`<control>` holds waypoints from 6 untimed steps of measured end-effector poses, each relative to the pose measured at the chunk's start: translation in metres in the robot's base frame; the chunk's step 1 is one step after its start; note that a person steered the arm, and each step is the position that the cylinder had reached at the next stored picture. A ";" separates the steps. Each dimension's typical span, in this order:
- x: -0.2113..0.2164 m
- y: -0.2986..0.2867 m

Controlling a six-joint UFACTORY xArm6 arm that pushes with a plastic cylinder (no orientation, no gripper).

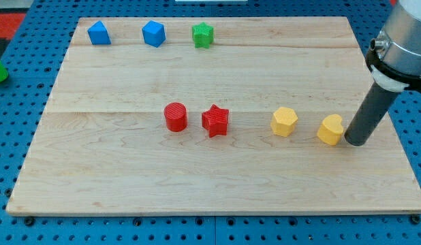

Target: Point at the red star

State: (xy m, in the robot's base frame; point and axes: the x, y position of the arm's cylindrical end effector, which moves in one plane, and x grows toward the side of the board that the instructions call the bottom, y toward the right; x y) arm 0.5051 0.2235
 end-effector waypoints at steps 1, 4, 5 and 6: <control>0.008 0.000; 0.006 -0.027; 0.040 -0.104; 0.031 -0.208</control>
